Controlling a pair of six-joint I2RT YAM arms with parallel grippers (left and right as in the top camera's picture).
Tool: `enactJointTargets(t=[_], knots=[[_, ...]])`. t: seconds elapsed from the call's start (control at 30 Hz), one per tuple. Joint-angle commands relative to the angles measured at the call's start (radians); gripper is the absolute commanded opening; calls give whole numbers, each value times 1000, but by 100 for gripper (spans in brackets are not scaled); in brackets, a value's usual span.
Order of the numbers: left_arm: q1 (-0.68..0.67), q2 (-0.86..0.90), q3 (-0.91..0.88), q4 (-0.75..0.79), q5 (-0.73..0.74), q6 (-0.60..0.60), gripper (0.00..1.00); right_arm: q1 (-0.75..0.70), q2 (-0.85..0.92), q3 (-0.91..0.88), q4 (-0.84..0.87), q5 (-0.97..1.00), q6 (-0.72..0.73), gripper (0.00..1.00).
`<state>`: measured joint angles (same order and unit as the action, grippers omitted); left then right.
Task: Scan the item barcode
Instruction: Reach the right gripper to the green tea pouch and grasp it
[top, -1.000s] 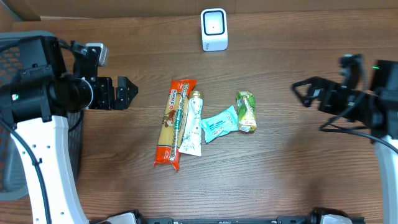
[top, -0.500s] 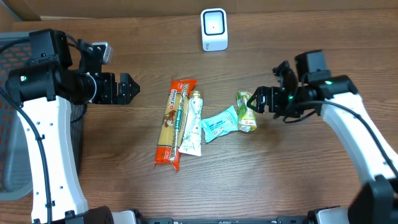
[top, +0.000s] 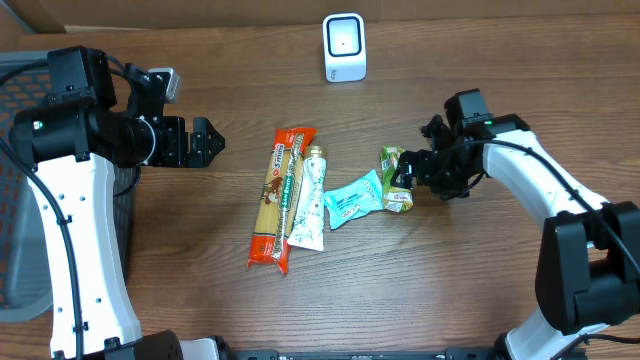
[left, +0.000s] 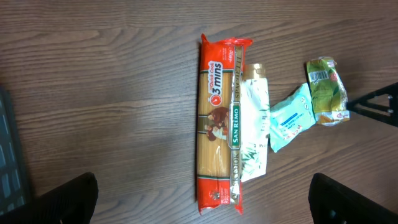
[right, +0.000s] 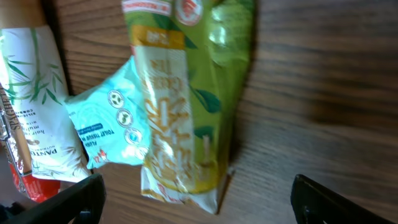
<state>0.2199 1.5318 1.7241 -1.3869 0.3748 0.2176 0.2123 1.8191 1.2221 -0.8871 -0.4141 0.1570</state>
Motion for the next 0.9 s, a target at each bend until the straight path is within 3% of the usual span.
enactJointTargets(t=[0.0,0.57,0.73,0.87], knots=[[-5,2,13,0,10,22,99,29,0,-7,34,14,0,96],[-5,2,13,0,10,22,100,93,40,-94,122,85,58,94],[-5,2,13,0,10,22,100,93,40,-104,136,85,65,84],[-5,2,13,0,10,22,99,93,40,-104,143,85,64,66]])
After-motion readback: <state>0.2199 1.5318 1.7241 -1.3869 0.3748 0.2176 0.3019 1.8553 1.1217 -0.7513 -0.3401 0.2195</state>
